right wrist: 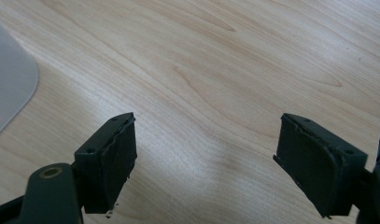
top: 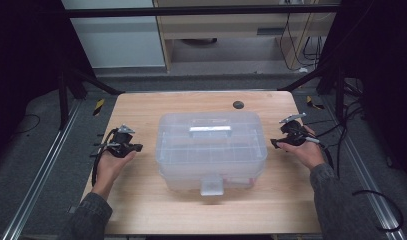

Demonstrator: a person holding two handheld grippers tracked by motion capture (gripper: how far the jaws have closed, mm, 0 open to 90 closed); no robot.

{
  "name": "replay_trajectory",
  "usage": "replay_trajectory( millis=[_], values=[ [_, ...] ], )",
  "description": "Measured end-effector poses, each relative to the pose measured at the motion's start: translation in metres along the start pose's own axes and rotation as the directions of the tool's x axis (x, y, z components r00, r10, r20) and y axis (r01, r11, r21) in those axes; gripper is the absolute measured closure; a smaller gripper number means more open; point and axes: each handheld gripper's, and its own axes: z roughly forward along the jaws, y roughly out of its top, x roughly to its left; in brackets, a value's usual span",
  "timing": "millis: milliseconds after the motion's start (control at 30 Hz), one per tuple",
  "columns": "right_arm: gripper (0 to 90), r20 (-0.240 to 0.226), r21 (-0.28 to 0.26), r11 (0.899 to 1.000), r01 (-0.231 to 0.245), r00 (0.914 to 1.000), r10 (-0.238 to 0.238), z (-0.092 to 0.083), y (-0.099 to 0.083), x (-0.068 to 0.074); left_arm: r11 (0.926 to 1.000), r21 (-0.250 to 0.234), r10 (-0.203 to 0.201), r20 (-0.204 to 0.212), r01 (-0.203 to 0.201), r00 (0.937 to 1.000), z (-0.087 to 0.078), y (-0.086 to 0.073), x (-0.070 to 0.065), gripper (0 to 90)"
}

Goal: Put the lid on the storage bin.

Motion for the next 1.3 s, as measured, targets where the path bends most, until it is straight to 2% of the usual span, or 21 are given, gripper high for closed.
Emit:
replay_trajectory(
  millis=[100, 133, 200, 267, 300, 333, 467, 567, 700, 767, 867, 933, 1000, 1067, 1133, 1300],
  values=[
    [19.7, 0.002, 0.004, 1.000, -0.006, 1.0000, 0.006, 0.004, 0.000, -0.001, 0.9999, -0.003, 0.017, -0.021, -0.017, 0.9996, 0.004, 0.001, 0.000, 89.3],
    [19.5, 0.002, 0.006, 1.000, -0.009, 1.0000, 0.009, 0.005, 0.000, -0.002, 0.9997, -0.018, 0.015, -0.048, -0.016, 0.9987, 0.006, 0.001, 0.000, 85.5],
    [19.0, 0.005, 0.000, 1.000, -0.018, 0.9998, 0.018, 0.007, 0.000, -0.003, 0.9989, -0.045, 0.011, -0.087, -0.015, 0.9962, 0.009, 0.002, 0.001, 69.2],
    [17.7, 0.002, -0.009, 0.999, -0.038, 0.9993, 0.038, 0.010, 0.001, -0.005, 0.9972, -0.074, -0.001, -0.116, -0.007, 0.9933, 0.012, 0.003, 0.004, 56.7],
    [17.7, 0.002, -0.009, 0.999, -0.038, 0.9993, 0.038, 0.010, 0.001, -0.005, 0.9972, -0.074, -0.001, -0.116, -0.007, 0.9933, 0.012, 0.003, 0.004, 50.1],
    [16.1, 0.001, -0.019, 0.998, -0.066, 0.9978, 0.066, 0.013, 0.001, -0.008, 0.9962, -0.086, -0.024, -0.151, 0.011, 0.9882, 0.017, 0.003, 0.005, 43.8],
    [14.1, -0.001, -0.026, 0.987, -0.156, 0.9877, 0.156, 0.022, -0.001, -0.015, 0.9932, -0.095, -0.081, -0.140, 0.068, 0.9869, 0.029, 0.002, 0.011, 29.8],
    [13.2, -0.002, -0.025, 0.984, -0.176, 0.9844, 0.176, 0.027, -0.003, -0.015, 0.9931, -0.081, -0.096, -0.151, 0.084, 0.9838, 0.036, 0.000, 0.012, 22.5],
    [12.1, 0.004, -0.015, 0.983, -0.182, 0.9833, 0.182, 0.033, -0.004, -0.012, 0.9877, -0.072, -0.147, -0.119, 0.139, 0.9819, 0.045, -0.003, 0.015, 15.0],
    [11.4, 0.005, -0.020, 0.981, -0.192, 0.9814, 0.192, 0.036, -0.005, -0.011, 0.9857, -0.082, -0.156, -0.116, 0.147, 0.9809, 0.046, -0.004, 0.016, 12.5],
    [10.2, 0.003, -0.032, 0.978, -0.204, 0.9789, 0.204, 0.038, -0.007, -0.011, 0.9858, -0.088, -0.153, -0.114, 0.143, 0.9817, 0.048, -0.004, 0.016, 9.8],
    [8.6, 0.005, -0.046, 0.977, -0.209, 0.9778, 0.209, 0.039, -0.007, -0.010, 0.9882, -0.097, -0.131, -0.125, 0.119, 0.9835, 0.051, -0.005, 0.015, 6.6],
    [6.5, 0.012, -0.058, 0.975, -0.217, 0.9759, 0.218, 0.041, -0.008, -0.009, 0.9852, -0.125, -0.132, -0.125, 0.117, 0.9833, 0.054, -0.007, 0.015, 2.1],
    [3.9, 0.024, -0.079, 0.970, -0.228, 0.9728, 0.231, 0.042, -0.009, -0.006, 0.9857, -0.123, -0.130, -0.126, 0.115, 0.9835, 0.054, -0.007, 0.015, 1.3],
    [0.7, 0.035, -0.126, 0.964, -0.236, 0.9697, 0.242, 0.045, -0.013, -0.002, 0.9857, -0.123, -0.131, -0.125, 0.115, 0.9835, 0.054, -0.007, 0.015, 1.0],
    [0.3, 0.041, -0.122, 0.964, -0.237, 0.9691, 0.243, 0.045, -0.013, -0.001, 0.9870, -0.115, -0.126, -0.124, 0.112, 0.9842, 0.054, -0.007, 0.015, 0.0]
  ],
)
